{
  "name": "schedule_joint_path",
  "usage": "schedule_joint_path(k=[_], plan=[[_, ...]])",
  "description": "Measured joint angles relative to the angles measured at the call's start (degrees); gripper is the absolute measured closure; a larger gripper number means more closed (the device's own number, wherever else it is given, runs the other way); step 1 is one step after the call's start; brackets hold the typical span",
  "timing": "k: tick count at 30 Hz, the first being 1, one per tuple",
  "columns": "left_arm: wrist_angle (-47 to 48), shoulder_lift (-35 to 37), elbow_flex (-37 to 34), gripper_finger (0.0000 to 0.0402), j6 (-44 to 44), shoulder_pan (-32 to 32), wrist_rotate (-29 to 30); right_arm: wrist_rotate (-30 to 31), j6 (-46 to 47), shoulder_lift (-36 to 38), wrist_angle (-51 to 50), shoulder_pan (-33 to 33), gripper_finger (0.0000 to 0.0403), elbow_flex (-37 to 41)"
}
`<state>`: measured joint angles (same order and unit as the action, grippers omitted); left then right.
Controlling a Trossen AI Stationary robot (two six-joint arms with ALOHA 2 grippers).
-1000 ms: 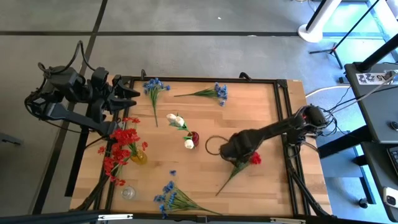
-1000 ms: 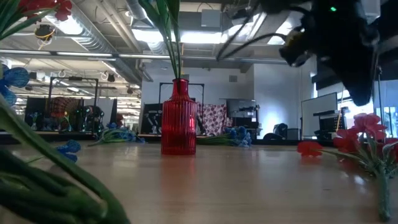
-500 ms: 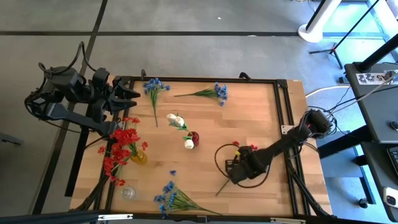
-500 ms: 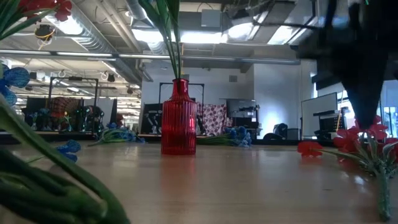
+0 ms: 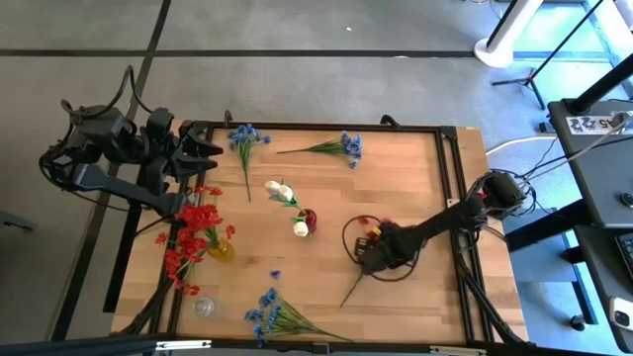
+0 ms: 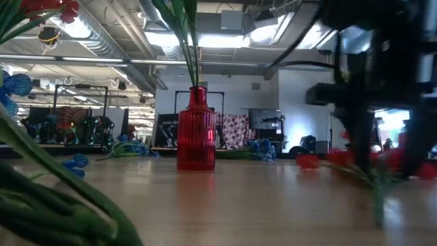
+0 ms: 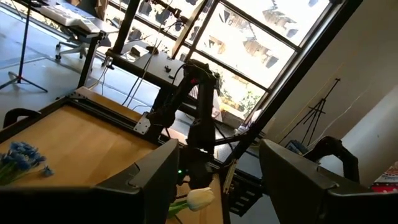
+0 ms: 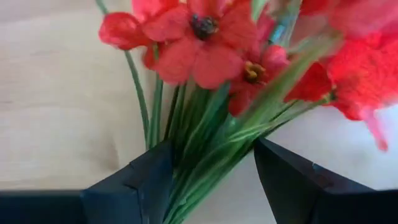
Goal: Sort flowers into vase by color
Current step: Put the red flowers into the yellow vase
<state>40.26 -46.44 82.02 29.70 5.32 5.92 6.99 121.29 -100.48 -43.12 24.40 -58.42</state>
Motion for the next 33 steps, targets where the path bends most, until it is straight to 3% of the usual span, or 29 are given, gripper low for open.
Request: schedule_joint_path(k=[6,8,10,14,21,24,33], plan=[[-0.01,0.0,0.0,0.0184,0.19,0.0,0.01,1.35,-38.86,0.34,-0.69,-6.41,0.018,-2.32],[-0.03,0.0,0.0,0.0184,0.23,0.0,0.01,-0.51,-47.21,0.34,-0.9,-8.16,0.018,-3.72],[-0.03,0.0,0.0,0.0184,1.23,0.0,0.01,-3.13,-47.65,0.34,-2.23,-9.53,0.018,-5.48],[-0.01,0.0,0.0,0.0184,2.64,0.0,0.01,-4.86,-39.27,0.36,-3.28,-8.57,0.018,-8.7],[0.01,0.0,0.0,0.0184,2.86,0.01,-0.01,-0.69,-24.62,-0.69,-3.24,-4.76,0.018,-7.17],[0.01,0.0,0.0,0.0184,2.73,0.02,0.01,1.51,-23.78,-1.81,-2.61,-5.03,0.018,-6.01],[-0.01,0.08,0.0,0.0184,2.76,0.02,0.01,-0.75,-26.15,-4.84,4.63,-8.48,0.018,-5.54]])
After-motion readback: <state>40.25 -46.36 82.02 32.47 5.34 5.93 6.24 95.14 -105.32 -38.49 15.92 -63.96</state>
